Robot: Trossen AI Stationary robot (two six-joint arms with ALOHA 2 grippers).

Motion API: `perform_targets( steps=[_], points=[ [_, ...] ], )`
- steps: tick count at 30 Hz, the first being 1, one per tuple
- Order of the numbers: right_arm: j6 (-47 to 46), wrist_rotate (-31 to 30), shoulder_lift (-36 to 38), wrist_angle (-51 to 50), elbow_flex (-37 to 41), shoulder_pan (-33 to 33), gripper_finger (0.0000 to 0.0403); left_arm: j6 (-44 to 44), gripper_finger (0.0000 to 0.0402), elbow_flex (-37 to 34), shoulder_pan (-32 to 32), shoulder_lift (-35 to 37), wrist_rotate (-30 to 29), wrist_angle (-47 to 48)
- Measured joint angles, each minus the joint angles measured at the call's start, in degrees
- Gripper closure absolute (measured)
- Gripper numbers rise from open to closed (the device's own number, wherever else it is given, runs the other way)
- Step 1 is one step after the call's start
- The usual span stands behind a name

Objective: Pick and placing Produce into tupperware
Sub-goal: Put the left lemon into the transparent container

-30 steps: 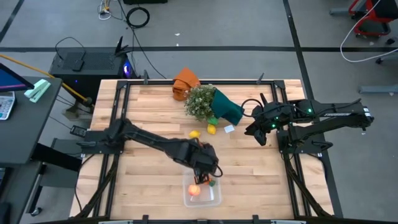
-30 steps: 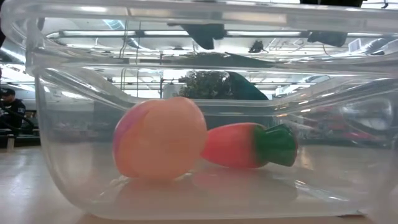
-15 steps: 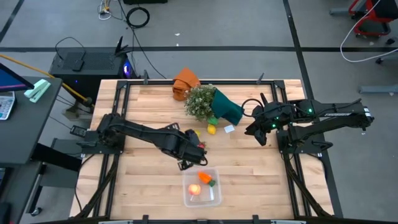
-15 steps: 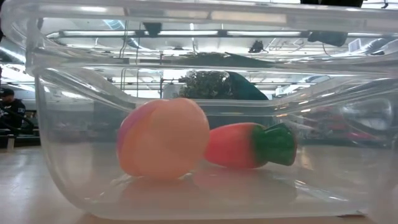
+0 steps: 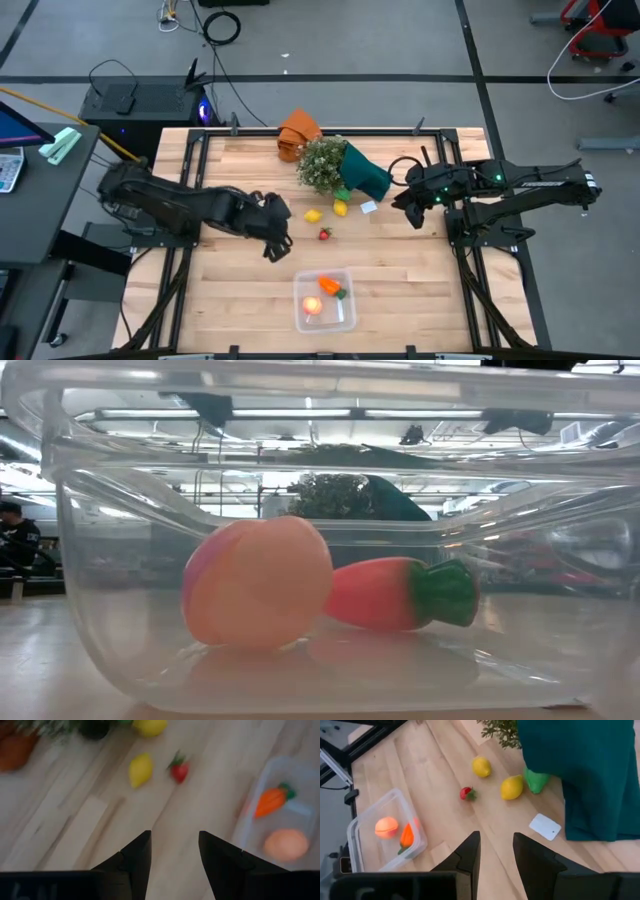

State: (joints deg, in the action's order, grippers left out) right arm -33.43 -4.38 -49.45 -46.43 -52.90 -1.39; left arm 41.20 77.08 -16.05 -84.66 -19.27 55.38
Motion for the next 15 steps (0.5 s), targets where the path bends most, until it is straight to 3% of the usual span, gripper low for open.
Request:
perform_targets(
  steps=[9,15],
  points=[
    [-4.9,-1.6,-0.5,2.6,0.9,0.0,0.0318,-7.6,0.0230,-21.5,8.6,-0.7,3.0,-23.4],
    [-10.2,-1.8,-0.6,6.5,3.9,0.0,0.0318,-17.9,0.0230,-28.5,12.7,-0.7,2.8,-37.7]
  ],
)
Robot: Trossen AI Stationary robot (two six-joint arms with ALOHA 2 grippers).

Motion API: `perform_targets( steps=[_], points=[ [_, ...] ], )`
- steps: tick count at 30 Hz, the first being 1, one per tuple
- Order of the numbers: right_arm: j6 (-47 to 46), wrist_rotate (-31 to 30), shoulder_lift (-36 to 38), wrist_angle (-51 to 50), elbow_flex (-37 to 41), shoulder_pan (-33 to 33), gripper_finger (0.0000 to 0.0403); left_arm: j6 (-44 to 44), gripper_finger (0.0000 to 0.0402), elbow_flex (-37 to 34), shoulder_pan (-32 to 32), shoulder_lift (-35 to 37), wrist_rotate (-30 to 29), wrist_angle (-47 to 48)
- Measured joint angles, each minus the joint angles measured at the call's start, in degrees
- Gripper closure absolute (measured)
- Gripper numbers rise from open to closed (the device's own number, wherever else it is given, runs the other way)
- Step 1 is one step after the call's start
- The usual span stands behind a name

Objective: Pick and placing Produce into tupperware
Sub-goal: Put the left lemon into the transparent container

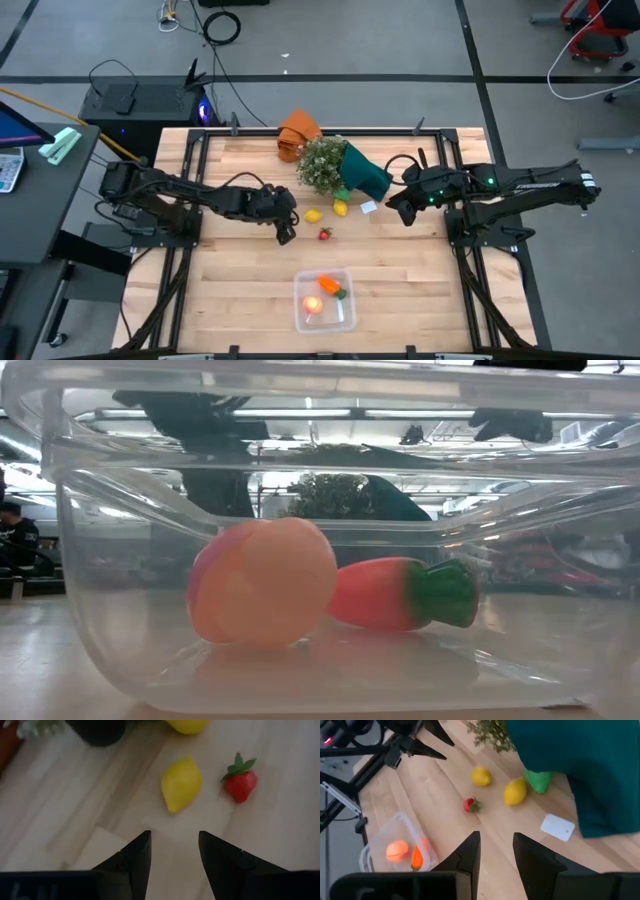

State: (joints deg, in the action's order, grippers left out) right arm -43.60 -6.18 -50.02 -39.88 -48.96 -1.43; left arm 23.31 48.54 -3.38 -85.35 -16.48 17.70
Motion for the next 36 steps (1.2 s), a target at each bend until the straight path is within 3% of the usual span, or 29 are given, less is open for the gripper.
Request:
perform_targets(
  steps=[10,14,20,28,36],
  points=[
    [-3.3,-1.6,0.0,2.3,2.2,0.0,0.0318,-15.2,0.0230,-1.7,1.8,-1.9,-3.9,-7.8],
    [-3.3,-3.0,0.0,2.4,2.2,0.0,0.0318,-14.4,0.0230,-1.7,1.7,-2.8,-4.0,-8.1],
    [-2.9,-3.4,0.0,2.5,2.2,0.0,0.0318,-4.4,0.0230,-1.7,1.2,-2.8,-4.0,-10.2],
    [-2.3,-3.3,0.0,2.5,2.2,0.0,0.0318,-10.6,0.0227,-1.6,1.3,-5.2,-2.9,-15.5],
    [-1.7,-3.0,0.0,2.9,2.2,0.0,0.0318,-7.2,0.0156,-1.6,1.3,-9.3,0.2,-18.7]
  ],
)
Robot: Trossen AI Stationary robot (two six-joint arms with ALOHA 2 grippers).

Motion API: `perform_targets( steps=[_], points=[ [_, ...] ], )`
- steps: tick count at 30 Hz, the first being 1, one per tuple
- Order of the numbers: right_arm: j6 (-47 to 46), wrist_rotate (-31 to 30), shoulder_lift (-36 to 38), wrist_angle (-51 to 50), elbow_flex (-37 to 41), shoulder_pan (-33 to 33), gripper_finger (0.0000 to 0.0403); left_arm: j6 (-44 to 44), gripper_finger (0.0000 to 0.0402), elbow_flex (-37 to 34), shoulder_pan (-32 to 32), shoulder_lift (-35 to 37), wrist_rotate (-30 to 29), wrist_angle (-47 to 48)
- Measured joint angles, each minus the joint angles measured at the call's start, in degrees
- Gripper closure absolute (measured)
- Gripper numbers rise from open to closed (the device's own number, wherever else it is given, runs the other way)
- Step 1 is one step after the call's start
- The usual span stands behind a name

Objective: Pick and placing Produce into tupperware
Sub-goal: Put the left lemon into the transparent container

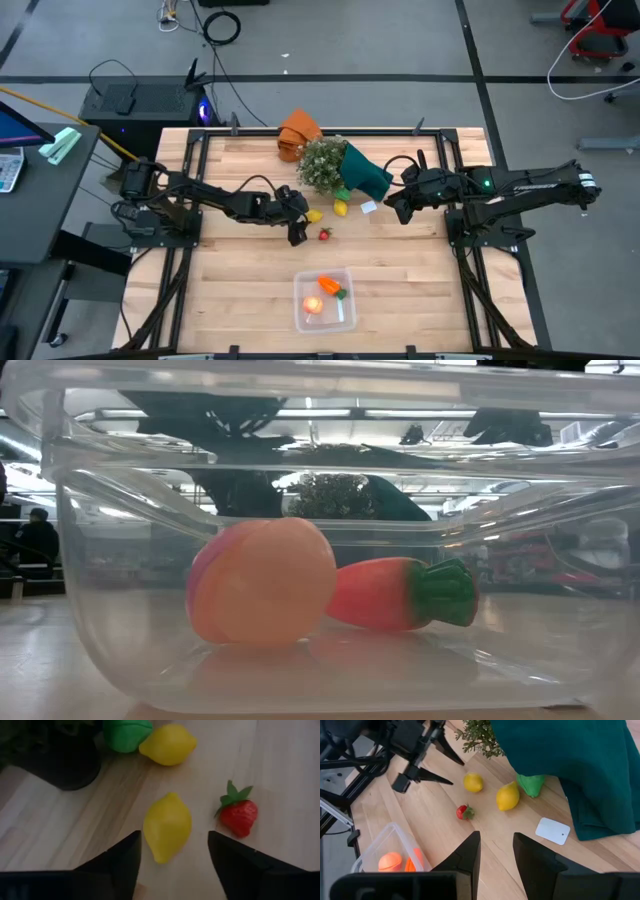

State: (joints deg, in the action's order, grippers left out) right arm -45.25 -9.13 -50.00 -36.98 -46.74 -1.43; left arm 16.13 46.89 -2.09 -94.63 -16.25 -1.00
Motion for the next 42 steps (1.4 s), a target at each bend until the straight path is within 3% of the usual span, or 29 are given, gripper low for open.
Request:
perform_targets(
  steps=[9,15,42],
  points=[
    [-0.2,0.9,0.0,0.7,0.0,0.0,0.0318,0.0,0.0052,0.0,0.0,-3.1,-0.5,-1.5],
    [-0.2,1.0,0.0,0.7,0.0,0.0,0.0318,0.8,0.0009,0.0,0.0,-4.8,-0.4,-2.8],
    [-0.8,1.1,0.0,1.9,0.0,0.0,0.0318,1.3,0.0004,-0.1,3.3,-8.7,-0.6,-10.4]
  ],
)
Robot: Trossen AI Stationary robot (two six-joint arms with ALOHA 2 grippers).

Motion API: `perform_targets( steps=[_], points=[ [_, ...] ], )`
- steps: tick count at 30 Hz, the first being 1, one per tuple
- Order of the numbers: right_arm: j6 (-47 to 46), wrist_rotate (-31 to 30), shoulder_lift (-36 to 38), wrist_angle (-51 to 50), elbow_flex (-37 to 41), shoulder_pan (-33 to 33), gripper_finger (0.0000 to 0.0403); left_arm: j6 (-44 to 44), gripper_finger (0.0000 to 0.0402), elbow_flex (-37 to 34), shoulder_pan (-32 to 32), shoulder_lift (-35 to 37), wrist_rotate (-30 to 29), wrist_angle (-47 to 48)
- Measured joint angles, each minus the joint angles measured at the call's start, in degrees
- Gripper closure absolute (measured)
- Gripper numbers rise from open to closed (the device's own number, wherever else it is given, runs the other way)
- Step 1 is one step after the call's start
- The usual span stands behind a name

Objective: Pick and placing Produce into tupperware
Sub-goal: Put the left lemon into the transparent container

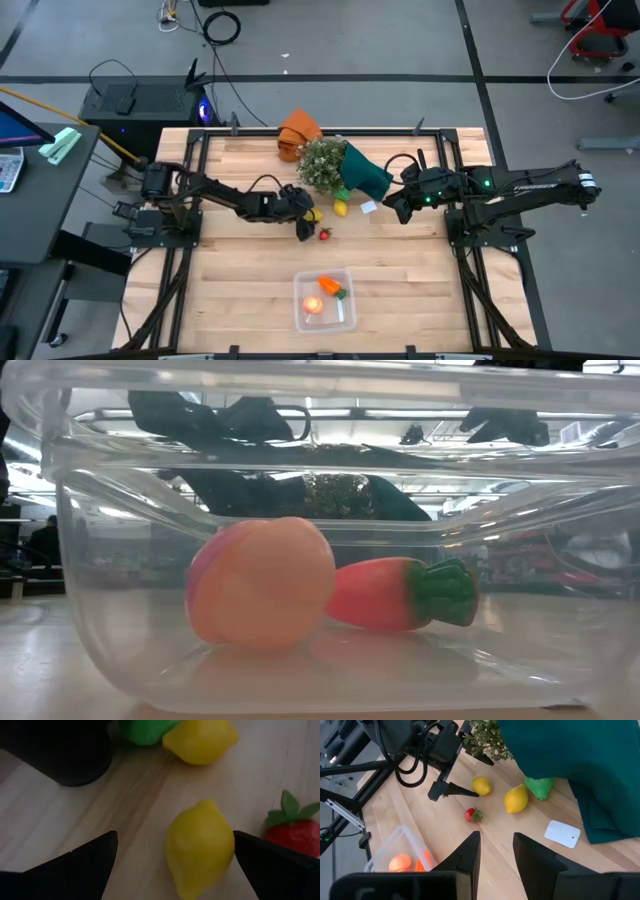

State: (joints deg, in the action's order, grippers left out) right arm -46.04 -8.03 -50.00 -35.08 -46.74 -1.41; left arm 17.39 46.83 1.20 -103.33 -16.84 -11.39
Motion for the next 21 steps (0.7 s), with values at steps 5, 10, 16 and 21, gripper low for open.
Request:
perform_targets(
  steps=[5,10,16,21],
  points=[
    [0.0,0.0,0.0,0.0,0.0,0.0,0.0318,0.0,0.0005,0.0,0.6,0.0,3.7,-0.5],
    [0.0,0.0,0.0,0.0,0.0,0.0,0.0318,0.0,0.0012,0.0,0.6,-0.6,5.6,-0.9],
    [0.1,0.0,0.0,0.0,0.0,0.0,0.0318,0.4,0.0021,0.1,0.6,-0.9,6.9,-1.1],
    [0.1,0.0,0.0,0.0,0.0,0.0,0.0318,0.4,0.0028,0.0,0.6,-0.9,7.0,-1.0]
  ],
)
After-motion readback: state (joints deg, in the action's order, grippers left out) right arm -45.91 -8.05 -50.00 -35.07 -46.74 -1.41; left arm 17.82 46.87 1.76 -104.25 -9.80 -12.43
